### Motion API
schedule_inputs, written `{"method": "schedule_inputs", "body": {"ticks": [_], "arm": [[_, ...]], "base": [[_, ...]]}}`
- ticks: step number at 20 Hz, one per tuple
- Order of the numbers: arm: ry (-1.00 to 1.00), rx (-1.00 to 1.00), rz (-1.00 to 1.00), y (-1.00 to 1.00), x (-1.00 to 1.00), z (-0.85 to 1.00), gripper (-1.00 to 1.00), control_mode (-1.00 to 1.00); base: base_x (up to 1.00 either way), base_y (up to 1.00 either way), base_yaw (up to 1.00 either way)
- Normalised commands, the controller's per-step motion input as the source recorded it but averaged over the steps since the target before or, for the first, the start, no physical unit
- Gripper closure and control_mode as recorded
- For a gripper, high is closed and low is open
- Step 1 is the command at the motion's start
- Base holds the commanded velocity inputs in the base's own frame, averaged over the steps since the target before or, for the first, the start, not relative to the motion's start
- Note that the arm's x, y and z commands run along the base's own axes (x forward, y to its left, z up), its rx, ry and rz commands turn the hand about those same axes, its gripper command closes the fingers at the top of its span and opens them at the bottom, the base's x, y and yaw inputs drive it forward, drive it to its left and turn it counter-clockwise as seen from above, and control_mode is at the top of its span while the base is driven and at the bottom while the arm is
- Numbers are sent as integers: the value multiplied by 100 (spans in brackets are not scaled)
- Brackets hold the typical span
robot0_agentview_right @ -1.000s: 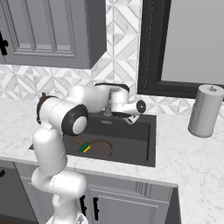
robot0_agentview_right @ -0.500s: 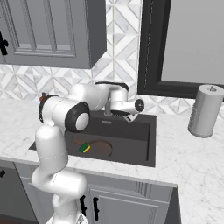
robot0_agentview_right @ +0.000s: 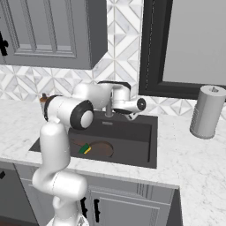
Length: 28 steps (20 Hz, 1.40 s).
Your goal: Pick the pan and sponge and place them into the sink. Then turn on the water.
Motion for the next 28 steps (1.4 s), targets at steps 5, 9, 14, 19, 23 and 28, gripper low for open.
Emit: {"method": "schedule_inputs", "body": {"ticks": [5, 9, 14, 19, 23, 28], "arm": [[0, 7, 0, 0, 21, 0, -100, -100], [0, 0, 0, 6, 5, -7, -100, -100], [0, 0, 0, 3, 9, 0, -100, -100], [0, 0, 0, 10, 7, -1, -100, -100], [0, 0, 0, 8, 9, -7, -100, -100], [0, 0, 0, 4, 16, -10, -100, -100]], "base": [[0, 0, 0], [0, 0, 0], [0, 0, 0], [0, 0, 0], [0, 0, 0], [0, 0, 0]]}}
